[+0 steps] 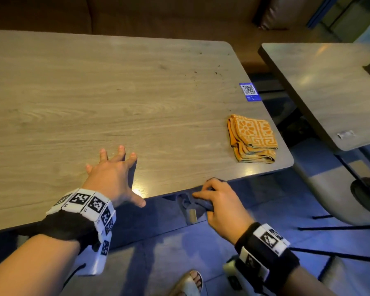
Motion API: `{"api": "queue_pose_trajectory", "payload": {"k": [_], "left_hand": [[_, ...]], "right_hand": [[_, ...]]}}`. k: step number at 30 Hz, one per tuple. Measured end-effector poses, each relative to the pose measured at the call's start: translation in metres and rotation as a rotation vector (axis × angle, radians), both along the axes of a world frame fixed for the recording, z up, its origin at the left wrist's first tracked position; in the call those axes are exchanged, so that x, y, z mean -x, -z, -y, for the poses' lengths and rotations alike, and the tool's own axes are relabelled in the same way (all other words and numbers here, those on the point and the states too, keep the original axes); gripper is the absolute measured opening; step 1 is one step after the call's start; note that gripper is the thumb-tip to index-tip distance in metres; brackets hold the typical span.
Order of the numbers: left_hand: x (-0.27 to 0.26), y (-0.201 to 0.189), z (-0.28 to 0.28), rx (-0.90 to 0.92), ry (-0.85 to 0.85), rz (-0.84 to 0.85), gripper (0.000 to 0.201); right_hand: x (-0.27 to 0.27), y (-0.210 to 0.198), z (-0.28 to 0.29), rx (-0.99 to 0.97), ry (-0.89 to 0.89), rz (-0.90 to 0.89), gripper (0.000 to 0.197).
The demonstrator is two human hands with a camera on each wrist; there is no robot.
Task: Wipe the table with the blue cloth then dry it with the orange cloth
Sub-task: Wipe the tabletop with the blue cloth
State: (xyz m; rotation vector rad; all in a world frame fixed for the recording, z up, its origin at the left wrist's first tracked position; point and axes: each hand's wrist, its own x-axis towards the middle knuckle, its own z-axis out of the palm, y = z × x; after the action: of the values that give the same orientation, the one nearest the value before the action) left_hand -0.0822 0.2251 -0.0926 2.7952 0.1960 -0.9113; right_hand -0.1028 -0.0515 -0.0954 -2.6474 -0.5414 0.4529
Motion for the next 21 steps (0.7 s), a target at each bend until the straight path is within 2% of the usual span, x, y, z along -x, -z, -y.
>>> {"api": "queue_pose_trajectory", "payload": {"k": [4,6,9,12,14,17,21], "left_hand": [[0.002,-0.001,0.003,-0.065,0.003,-0.014,0.14],[0.005,-0.003,0.013,-0.061,-0.021,-0.019,0.136],[0.006,-0.008,0.036,-0.012,-0.042,-0.041,0.129],[-0.01,-0.015,0.055,0.08,-0.028,-0.059,0.129],[-0.032,-0.019,0.061,0.118,-0.008,-0.041,0.133],[-0.072,-0.027,0.062,0.186,-0.027,-0.009,0.135],[-0.135,-0.034,0.053,0.192,-0.036,0.035,0.134]], "right_hand": [[-0.023,-0.001,0.01,-0.201,0.122,0.189,0.047],[-0.037,0.004,0.009,-0.155,0.111,0.209,0.045],[-0.024,0.007,0.02,-0.035,-0.001,0.112,0.033],[-0.021,-0.009,0.038,-0.067,-0.058,-0.115,0.039],[-0.045,-0.027,0.044,-0.163,-0.031,-0.194,0.042],[-0.1,-0.056,0.041,-0.201,0.0,-0.133,0.043],[-0.178,-0.089,0.021,-0.176,0.025,-0.08,0.04]]}}
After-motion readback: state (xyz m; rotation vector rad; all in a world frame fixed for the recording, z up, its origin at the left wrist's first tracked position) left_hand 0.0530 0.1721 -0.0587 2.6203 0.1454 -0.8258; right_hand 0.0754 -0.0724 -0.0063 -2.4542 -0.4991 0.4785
